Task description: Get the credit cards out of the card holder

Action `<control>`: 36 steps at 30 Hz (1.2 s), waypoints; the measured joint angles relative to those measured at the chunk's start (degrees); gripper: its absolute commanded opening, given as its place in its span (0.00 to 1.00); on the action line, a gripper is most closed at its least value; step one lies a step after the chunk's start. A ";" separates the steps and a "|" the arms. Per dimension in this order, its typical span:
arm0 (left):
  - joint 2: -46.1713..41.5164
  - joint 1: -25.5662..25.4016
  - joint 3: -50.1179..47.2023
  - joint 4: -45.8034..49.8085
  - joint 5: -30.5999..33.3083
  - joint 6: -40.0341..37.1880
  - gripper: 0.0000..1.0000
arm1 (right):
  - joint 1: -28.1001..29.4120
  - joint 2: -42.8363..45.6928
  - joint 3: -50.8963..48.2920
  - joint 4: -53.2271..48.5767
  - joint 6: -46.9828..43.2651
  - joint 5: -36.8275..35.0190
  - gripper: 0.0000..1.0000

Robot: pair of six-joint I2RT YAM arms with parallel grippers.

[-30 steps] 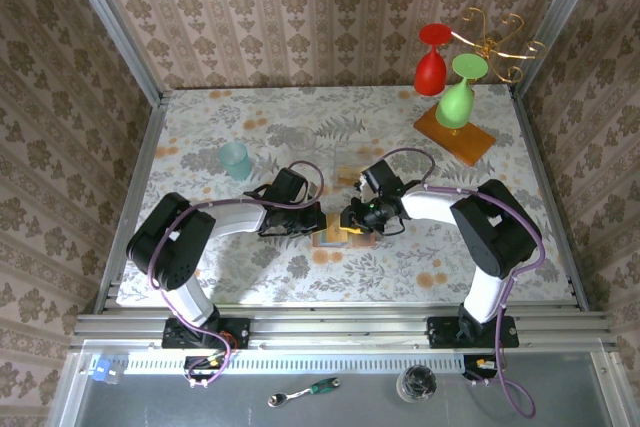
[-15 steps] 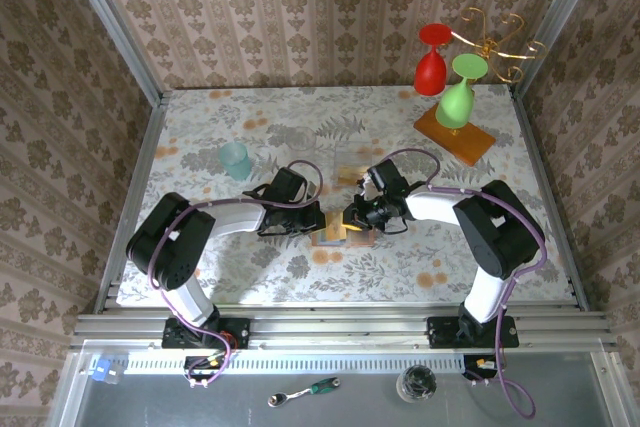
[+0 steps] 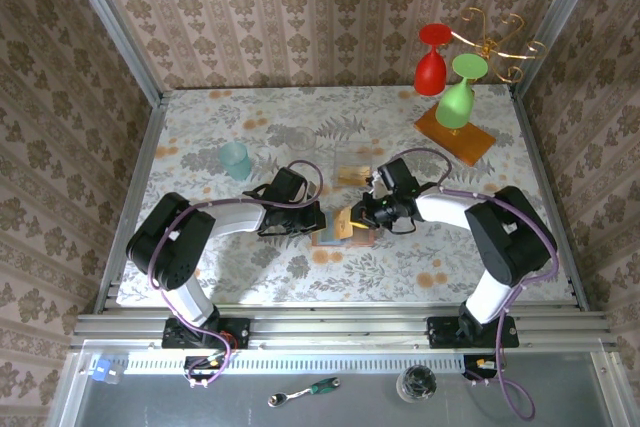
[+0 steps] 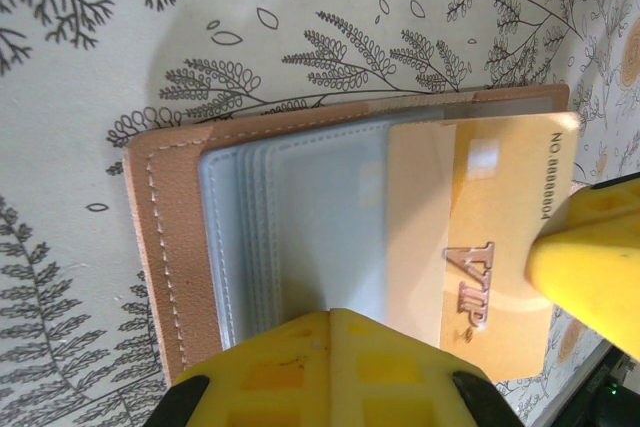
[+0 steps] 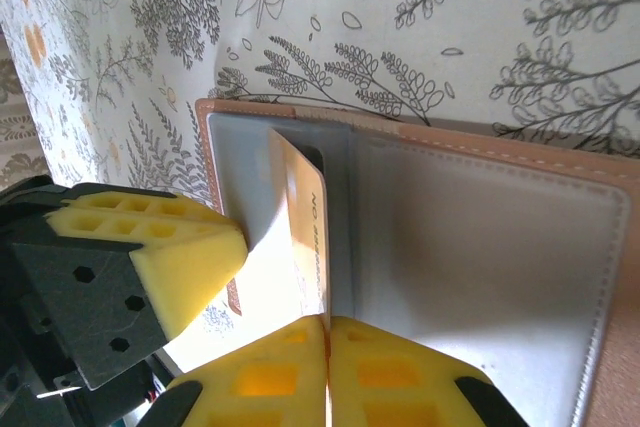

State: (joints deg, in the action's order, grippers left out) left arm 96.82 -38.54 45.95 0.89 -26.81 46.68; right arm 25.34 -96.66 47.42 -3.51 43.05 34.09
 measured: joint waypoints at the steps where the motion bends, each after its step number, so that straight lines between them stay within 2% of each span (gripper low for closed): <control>1: 0.00 0.00 0.00 0.00 0.00 0.00 0.00 | -0.17 0.46 0.00 -0.44 -0.31 -0.26 0.09; 12: 0.00 0.00 0.00 -0.04 -0.02 0.00 0.00 | -0.39 3.28 0.24 -5.25 -2.21 -2.51 0.05; 19: 0.00 0.00 -0.07 -0.22 -0.17 0.00 0.00 | 1.51 3.13 3.43 -10.12 -4.35 -5.88 0.05; 36: 0.00 0.07 -0.57 -1.29 -0.46 0.00 0.00 | 4.94 1.84 7.23 -15.28 -5.79 -11.32 0.11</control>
State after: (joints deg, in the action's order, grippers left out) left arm 96.82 -38.48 45.39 -0.40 -27.27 46.68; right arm 30.28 -94.83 54.65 -18.79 37.26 22.76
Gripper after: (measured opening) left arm 0.064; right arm 0.112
